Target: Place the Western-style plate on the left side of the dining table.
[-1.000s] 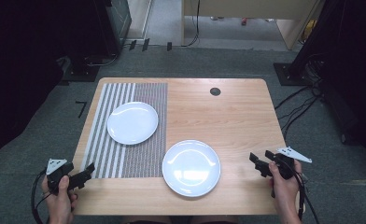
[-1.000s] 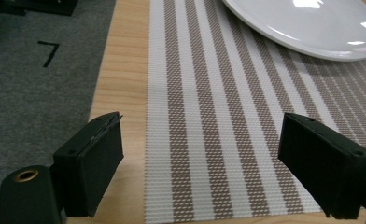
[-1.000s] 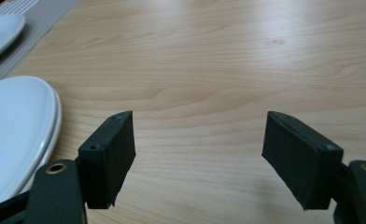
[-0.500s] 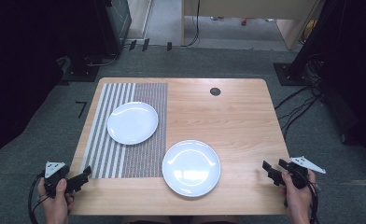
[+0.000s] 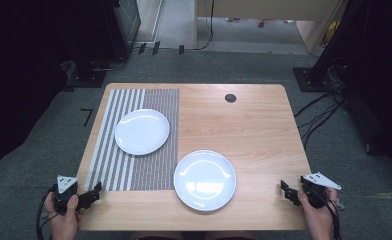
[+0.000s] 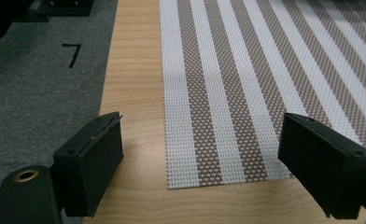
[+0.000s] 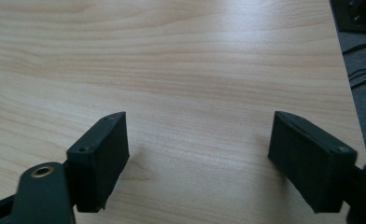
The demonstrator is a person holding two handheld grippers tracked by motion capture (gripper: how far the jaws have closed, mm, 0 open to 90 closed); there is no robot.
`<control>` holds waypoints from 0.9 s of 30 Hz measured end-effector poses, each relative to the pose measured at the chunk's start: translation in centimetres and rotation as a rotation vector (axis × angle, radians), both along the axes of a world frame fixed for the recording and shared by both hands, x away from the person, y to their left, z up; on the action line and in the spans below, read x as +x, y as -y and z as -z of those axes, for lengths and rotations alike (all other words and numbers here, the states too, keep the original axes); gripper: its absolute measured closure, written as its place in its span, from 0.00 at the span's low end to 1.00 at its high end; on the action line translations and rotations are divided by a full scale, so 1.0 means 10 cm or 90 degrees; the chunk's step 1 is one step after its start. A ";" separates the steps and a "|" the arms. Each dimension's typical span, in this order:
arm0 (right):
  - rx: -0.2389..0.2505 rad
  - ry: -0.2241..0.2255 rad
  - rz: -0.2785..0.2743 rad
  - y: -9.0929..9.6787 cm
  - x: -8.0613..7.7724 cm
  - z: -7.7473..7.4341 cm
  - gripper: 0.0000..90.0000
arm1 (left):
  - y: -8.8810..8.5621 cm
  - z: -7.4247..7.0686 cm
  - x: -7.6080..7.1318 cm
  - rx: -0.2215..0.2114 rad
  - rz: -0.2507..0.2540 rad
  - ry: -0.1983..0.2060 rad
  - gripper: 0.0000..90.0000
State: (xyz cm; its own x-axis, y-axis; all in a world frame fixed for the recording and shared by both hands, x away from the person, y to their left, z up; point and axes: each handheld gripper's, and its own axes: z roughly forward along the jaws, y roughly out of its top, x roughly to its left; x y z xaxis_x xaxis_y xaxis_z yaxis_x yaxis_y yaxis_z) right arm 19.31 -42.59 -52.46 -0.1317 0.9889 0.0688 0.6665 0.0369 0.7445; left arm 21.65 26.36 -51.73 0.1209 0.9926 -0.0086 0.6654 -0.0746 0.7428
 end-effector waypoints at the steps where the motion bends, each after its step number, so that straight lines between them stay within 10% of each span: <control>1: -0.011 -0.002 -0.001 -0.02 0.00 0.00 0.21 | 0.02 0.00 -0.01 0.012 0.001 0.006 0.16; 27: -0.026 -0.007 0.000 -0.04 0.01 0.01 0.17 | 0.01 0.01 0.01 0.001 0.005 -0.007 0.15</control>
